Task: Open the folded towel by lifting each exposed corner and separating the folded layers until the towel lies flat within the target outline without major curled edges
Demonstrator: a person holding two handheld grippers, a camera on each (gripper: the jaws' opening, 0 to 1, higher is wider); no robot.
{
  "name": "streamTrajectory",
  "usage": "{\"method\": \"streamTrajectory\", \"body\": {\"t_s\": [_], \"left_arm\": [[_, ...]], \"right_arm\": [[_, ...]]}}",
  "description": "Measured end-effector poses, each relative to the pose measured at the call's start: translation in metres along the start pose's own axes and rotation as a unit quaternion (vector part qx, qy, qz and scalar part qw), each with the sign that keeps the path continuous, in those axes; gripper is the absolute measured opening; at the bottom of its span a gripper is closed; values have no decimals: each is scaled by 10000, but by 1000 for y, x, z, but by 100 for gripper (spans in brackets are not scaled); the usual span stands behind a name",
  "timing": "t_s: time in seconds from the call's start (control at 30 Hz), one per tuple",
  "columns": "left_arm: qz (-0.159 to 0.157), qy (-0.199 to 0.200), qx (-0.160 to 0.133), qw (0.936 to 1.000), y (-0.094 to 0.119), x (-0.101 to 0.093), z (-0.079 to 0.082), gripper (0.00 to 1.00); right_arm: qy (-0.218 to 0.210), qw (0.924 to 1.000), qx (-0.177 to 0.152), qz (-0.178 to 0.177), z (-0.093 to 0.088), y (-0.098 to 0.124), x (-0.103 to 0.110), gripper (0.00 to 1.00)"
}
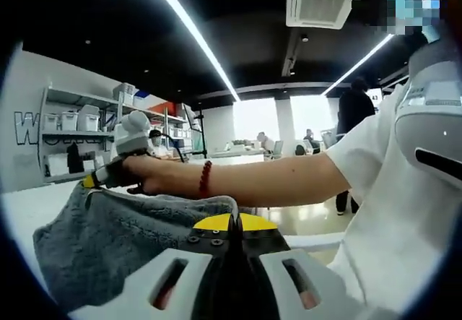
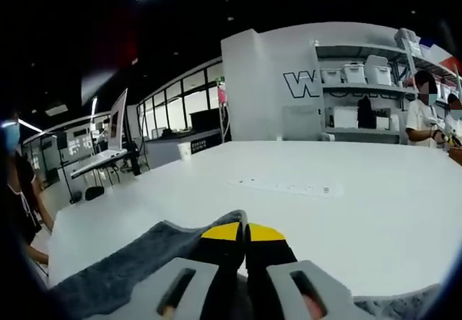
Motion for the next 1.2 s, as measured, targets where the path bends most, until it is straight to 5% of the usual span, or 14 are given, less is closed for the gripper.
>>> {"method": "streamTrajectory", "body": {"t_s": [0.5, 1.2], "left_arm": [[97, -65, -238, 9996, 15, 5, 6, 0], [283, -97, -380, 9988, 34, 8, 14, 0]], "right_arm": [[-144, 9997, -184, 118, 19, -12, -9, 0], [14, 9992, -351, 208, 37, -12, 16, 0]]}}
Point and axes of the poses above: the point that each gripper's makers call its tool centre point, and the gripper's own axes: y roughly backward along the fingers, x roughly to its left, z roughly out of its top, the point moved 8 cm from there along y, roughly backward along the fingers, and after that the axes turned 7 degrees about x, right-handed, at the moved point
